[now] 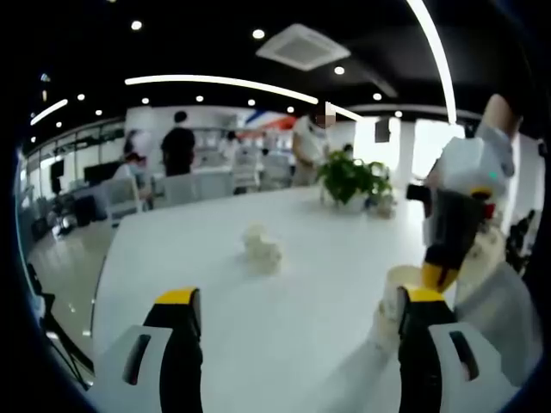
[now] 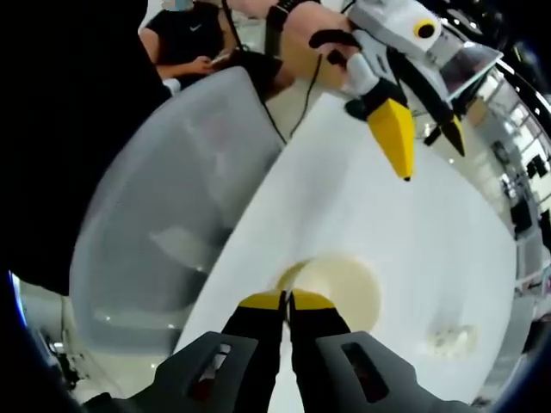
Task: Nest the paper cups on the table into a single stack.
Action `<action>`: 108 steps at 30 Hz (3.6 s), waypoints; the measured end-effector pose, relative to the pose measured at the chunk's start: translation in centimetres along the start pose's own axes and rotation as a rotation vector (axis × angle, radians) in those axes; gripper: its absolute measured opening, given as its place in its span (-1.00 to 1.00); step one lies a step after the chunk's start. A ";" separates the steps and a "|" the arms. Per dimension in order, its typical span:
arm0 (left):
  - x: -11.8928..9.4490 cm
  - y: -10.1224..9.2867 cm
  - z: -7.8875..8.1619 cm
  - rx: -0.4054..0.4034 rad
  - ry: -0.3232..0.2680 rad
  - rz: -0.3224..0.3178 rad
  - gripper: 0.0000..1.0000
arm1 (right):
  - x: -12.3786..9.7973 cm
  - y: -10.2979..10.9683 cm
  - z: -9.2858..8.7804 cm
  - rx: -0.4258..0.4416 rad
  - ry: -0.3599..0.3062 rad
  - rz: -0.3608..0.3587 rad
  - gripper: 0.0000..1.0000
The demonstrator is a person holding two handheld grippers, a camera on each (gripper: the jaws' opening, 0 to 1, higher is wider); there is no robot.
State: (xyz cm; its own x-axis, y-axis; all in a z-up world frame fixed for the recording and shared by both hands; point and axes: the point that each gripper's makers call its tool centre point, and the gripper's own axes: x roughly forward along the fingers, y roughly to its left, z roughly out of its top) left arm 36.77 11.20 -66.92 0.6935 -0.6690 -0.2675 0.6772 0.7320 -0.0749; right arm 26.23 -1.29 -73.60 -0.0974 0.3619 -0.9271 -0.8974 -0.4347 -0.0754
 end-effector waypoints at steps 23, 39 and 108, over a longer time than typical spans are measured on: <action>0.1 -0.1 -0.3 -0.010 0.003 0.009 0.91 | 0.2 0.4 -0.4 0.030 -0.002 0.005 -0.73; 0.1 -0.3 -0.1 -0.006 -0.002 0.003 0.91 | -1.1 -0.3 0.0 0.084 -0.079 -0.089 -0.40; 0.3 -0.4 -0.9 -0.027 -0.004 0.001 0.92 | -10.7 -17.0 -4.6 0.343 -0.307 -0.678 0.99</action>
State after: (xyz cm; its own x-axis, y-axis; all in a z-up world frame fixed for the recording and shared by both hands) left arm 36.45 10.82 -67.83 0.6953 -0.6684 -0.2642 0.6695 0.7360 -0.1002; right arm 44.50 -1.59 -64.04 0.4445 0.6869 -0.5749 -0.8807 0.2179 -0.4206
